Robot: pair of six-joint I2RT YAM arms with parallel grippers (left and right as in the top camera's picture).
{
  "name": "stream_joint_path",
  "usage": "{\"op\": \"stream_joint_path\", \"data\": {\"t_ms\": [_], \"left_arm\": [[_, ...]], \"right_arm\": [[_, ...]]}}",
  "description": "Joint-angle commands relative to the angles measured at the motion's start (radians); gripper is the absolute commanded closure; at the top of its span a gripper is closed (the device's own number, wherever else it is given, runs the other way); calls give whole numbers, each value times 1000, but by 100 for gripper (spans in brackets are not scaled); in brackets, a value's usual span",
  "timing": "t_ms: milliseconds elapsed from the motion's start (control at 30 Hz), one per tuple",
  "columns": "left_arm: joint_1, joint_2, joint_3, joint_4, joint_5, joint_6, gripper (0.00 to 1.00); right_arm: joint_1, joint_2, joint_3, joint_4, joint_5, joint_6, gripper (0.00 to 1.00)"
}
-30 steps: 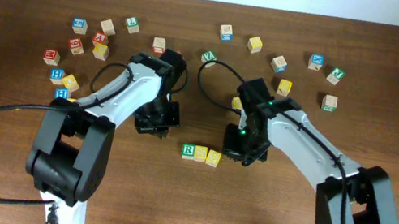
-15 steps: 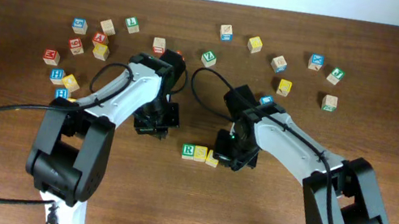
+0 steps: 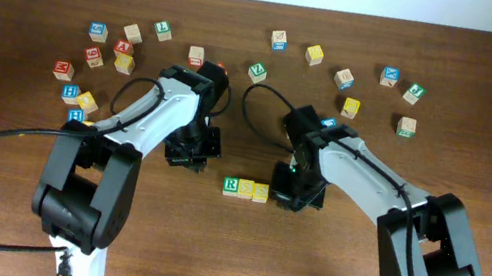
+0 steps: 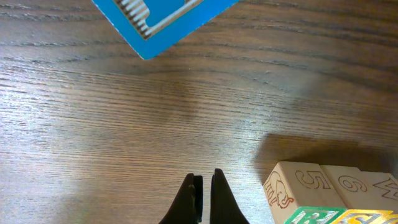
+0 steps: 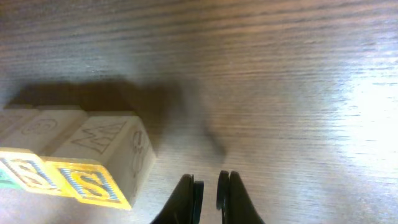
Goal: Spell out RSS
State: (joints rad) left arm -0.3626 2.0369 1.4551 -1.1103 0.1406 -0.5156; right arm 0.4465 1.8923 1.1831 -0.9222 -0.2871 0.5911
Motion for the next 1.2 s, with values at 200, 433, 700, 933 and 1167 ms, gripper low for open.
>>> {"op": "stream_joint_path", "data": {"t_ms": [200, 433, 700, 933, 1167], "left_arm": [[31, 11, 2, -7, -10, 16, 100], [118, 11, 2, -31, -11, 17, 100], [116, 11, 2, -46, -10, 70, 100], [107, 11, -94, -24, 13, 111, 100], [-20, 11, -164, 111, 111, 109, 100]], "right_arm": [[110, 11, -3, 47, -19, 28, 95], [111, 11, -3, 90, -19, 28, 95], [108, 10, -3, 69, -43, 26, 96], [-14, -75, 46, -63, 85, -87, 96], [2, -21, 42, 51, 55, -34, 96]]}}
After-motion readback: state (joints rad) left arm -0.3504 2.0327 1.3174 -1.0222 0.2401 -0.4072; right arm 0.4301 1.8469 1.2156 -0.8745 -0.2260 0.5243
